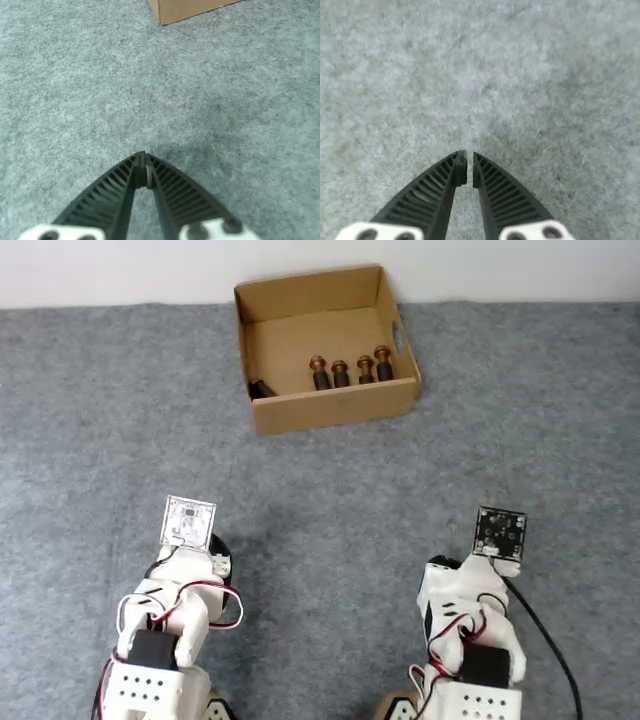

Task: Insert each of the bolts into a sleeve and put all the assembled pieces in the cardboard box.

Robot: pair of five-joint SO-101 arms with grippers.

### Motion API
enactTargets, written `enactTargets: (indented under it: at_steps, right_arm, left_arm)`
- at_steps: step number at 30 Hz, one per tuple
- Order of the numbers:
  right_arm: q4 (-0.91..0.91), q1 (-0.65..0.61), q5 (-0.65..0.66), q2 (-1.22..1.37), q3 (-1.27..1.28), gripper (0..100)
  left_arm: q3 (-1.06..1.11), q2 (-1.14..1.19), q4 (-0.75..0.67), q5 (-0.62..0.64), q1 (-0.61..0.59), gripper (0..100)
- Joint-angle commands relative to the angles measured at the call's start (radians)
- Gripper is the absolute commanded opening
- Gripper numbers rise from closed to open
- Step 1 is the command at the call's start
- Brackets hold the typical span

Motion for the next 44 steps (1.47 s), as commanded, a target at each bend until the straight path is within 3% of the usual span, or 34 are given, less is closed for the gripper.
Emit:
enactTargets:
  at_steps: [1, 11, 44]
  right_arm:
    - [0.005, 0.005, 0.000, -0.007, 0.018, 0.9]
    - [0.217, 0.012, -0.002, -0.008, 0.018, 0.9]
    - [0.213, 0.010, -0.002, -0.007, 0.018, 0.9]
  left_arm:
    - [-0.005, -0.011, 0.005, -0.006, -0.006, 0]
    - [-0.005, -0.011, 0.005, -0.006, -0.006, 0]
    - [-0.005, -0.011, 0.005, -0.006, -0.006, 0]
